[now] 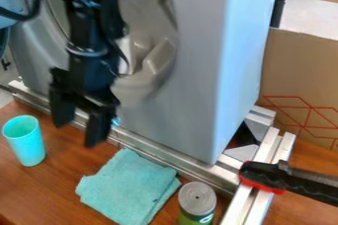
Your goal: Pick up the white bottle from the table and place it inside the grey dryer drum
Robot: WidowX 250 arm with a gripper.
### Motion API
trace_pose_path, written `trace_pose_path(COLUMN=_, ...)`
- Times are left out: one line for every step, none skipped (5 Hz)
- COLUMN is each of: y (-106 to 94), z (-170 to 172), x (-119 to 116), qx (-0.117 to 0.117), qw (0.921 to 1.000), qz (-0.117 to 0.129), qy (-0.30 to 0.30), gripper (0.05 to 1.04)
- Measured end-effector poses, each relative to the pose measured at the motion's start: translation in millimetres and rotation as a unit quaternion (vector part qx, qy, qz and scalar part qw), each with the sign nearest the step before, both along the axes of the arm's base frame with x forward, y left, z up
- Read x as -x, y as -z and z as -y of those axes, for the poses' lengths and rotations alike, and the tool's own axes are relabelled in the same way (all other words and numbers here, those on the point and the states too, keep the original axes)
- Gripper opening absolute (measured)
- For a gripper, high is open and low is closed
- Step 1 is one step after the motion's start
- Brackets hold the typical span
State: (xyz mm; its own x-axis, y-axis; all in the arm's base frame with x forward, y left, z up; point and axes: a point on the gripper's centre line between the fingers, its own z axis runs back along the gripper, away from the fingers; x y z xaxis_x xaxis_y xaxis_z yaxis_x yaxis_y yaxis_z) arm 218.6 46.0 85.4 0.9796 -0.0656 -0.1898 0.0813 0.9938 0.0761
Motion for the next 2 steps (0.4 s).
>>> trace_pose_path(y=12.6, z=22.0, x=10.8, qx=-0.002, qw=0.9993, qz=-0.018, qy=0.034, gripper=1.001)
trace_pose_path(y=19.2, z=26.8, x=24.4, qx=0.000, qw=0.9992, qz=-0.030, qy=0.026, gripper=1.001)
